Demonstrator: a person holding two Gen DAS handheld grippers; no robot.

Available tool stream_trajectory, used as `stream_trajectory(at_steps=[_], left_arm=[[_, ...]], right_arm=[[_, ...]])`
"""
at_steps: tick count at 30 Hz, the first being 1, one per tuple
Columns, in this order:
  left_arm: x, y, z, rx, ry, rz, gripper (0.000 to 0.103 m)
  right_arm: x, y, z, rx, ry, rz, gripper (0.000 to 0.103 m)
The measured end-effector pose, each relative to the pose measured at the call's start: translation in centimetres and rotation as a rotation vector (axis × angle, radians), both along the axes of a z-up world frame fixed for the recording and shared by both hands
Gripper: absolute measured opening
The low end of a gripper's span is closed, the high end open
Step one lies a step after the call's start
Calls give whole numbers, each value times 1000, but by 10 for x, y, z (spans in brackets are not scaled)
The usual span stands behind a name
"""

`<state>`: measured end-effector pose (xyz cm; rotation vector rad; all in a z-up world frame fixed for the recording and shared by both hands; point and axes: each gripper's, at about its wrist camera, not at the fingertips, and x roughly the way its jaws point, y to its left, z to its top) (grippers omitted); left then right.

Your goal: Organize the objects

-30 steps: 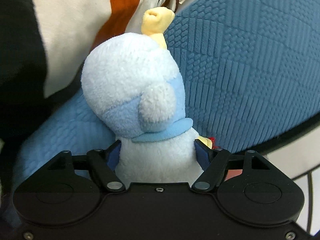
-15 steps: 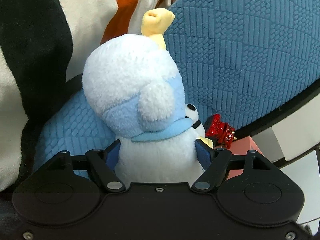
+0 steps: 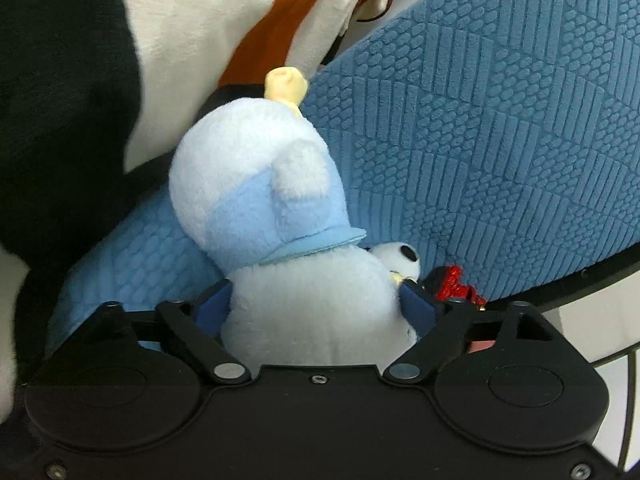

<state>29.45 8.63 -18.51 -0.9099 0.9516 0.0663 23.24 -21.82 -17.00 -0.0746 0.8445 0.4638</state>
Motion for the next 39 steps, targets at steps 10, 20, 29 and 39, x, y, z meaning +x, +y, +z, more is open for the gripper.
stream_trajectory(at_steps=[10,20,29,39], left_arm=[[19,-20,-4,78,44,14,103],[23,-27,-6,121,14,-12,101],[8,-24,5,101,-16,-65,86],[-22,-24,26,88,-18,-152,83]], right_arm=[[13,-3,-3,59,49,19,35],[13,-1,-4,80,63,48,35],[14,-4,-3,56,45,4,35],[12,-6,-5,17,38,-29,35]])
